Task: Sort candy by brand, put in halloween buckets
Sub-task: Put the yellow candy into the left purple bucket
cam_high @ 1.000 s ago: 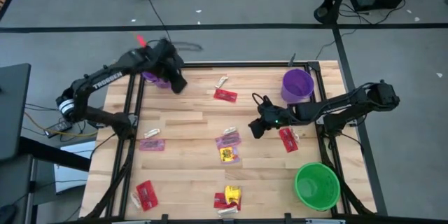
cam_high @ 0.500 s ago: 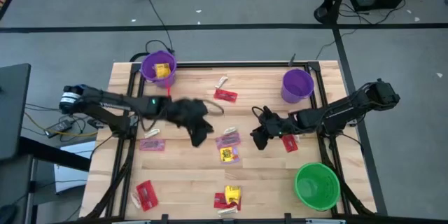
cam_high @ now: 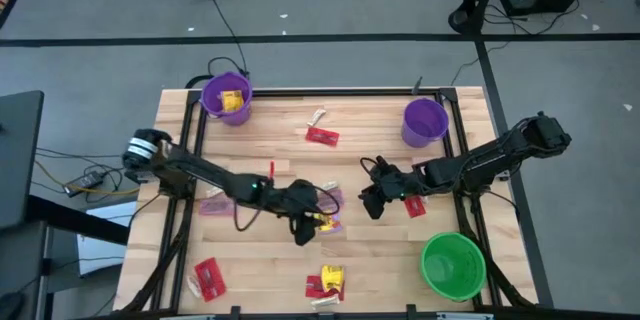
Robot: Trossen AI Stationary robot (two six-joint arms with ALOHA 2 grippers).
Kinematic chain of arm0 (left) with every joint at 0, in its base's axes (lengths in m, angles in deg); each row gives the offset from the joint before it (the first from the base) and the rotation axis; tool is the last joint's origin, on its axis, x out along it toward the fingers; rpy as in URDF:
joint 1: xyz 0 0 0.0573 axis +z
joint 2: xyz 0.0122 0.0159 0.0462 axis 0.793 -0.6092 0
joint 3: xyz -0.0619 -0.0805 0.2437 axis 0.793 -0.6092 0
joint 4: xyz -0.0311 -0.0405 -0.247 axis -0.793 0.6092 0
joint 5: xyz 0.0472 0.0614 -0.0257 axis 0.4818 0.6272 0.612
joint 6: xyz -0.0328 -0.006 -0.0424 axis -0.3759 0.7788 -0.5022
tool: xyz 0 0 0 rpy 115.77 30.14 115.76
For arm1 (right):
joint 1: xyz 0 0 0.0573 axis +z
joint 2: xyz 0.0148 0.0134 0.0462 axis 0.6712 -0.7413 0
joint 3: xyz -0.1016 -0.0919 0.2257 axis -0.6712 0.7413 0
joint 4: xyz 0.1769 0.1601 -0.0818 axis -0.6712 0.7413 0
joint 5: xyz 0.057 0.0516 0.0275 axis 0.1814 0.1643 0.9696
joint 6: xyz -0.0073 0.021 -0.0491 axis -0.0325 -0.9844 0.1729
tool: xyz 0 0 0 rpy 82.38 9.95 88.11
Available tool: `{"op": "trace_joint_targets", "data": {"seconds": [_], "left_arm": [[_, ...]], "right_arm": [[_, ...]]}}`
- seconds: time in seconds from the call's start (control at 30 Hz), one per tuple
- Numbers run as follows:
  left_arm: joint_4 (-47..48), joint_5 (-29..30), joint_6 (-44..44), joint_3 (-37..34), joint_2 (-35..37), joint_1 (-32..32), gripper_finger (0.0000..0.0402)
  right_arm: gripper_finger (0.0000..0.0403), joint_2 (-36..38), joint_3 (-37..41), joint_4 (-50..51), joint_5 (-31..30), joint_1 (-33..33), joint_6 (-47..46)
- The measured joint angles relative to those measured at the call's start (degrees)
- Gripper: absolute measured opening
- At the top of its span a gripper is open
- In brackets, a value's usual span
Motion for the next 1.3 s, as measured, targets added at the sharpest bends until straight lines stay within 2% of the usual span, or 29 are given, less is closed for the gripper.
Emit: {"op": "trace_joint_targets", "data": {"seconds": [0.23,0.47,0.63,0.77,0.9,1.03,1.3], "left_arm": [[-0.1,2.7,5.1,0.0,-7.6,0.0,0.0198],[-1.0,3.1,11.2,0.1,-11.4,0.0,0.0196],[-0.7,3.7,11.9,0.4,-12.6,0.0,0.0154],[-0.4,3.5,11.2,0.5,-12.4,0.0,0.0087],[2.2,0.7,5.9,1.8,-11.8,0.7,0.0023],[7.9,-3.9,5.8,3.8,-10.3,2.0,0.0021],[23.3,-4.9,10.7,7.8,-0.7,5.7,0.0025]], "right_arm": [[0.0116,0.0,0.0,0.1,0.2,1.9,-2.1],[0.0116,0.0,0.0,0.3,-0.1,2.5,-2.9],[0.0116,0.0,0.0,0.4,-0.2,2.5,-3.0],[0.0116,0.0,0.0,0.4,-0.3,2.5,-3.0],[0.0116,0.0,0.0,0.9,-0.3,2.4,-2.9],[0.0116,0.0,0.0,2.2,-0.3,2.1,-2.7],[0.0116,0.0,0.0,2.6,-0.4,0.4,-2.2]]}}
